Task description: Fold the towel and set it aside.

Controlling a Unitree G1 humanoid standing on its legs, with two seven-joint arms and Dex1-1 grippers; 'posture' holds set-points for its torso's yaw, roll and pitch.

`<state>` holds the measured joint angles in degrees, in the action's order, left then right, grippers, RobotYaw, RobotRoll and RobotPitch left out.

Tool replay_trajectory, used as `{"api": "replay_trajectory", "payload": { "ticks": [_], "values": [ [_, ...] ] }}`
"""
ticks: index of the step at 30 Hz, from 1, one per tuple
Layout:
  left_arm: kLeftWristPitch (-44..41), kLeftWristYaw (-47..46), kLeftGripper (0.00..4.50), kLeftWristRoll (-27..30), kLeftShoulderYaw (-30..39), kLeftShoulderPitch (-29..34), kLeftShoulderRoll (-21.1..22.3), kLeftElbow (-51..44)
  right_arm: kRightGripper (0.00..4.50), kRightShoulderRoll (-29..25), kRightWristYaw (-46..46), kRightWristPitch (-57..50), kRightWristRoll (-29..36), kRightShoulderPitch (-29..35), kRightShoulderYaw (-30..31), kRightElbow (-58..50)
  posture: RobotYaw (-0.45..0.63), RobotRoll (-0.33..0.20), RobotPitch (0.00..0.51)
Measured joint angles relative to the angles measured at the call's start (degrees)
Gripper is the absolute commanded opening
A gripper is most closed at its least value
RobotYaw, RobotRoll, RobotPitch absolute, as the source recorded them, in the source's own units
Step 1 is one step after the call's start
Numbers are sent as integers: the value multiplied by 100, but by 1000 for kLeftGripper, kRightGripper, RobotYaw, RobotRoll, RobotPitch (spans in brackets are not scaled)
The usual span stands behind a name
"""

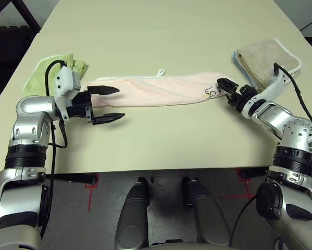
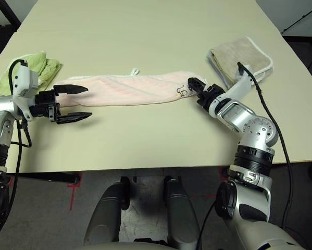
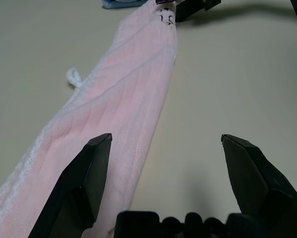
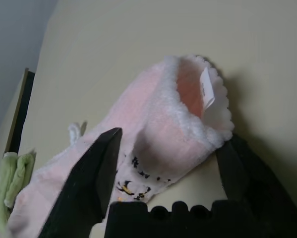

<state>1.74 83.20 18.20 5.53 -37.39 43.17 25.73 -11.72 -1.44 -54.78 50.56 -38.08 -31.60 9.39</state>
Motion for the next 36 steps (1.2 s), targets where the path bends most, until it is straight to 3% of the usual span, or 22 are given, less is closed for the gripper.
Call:
{"api": "replay_trajectory", "payload": {
  "ticks": [8, 22, 36],
  "values": [
    [11, 55, 4500, -9, -22, -4, 1, 24, 138, 42, -178, 33, 60, 111, -54, -60, 11, 0, 236],
    [-25, -94, 4500, -4, -36, -114, -14, 203, 62, -147, -709, -242, 759, 1197, -360, -1254, -8, 0, 242],
    [-134, -95, 4500, 43, -36, -188, -52, 206, 62, -1051, -280, 89, 584, 1128, -349, -712, -7, 0, 246]
  ]
}}
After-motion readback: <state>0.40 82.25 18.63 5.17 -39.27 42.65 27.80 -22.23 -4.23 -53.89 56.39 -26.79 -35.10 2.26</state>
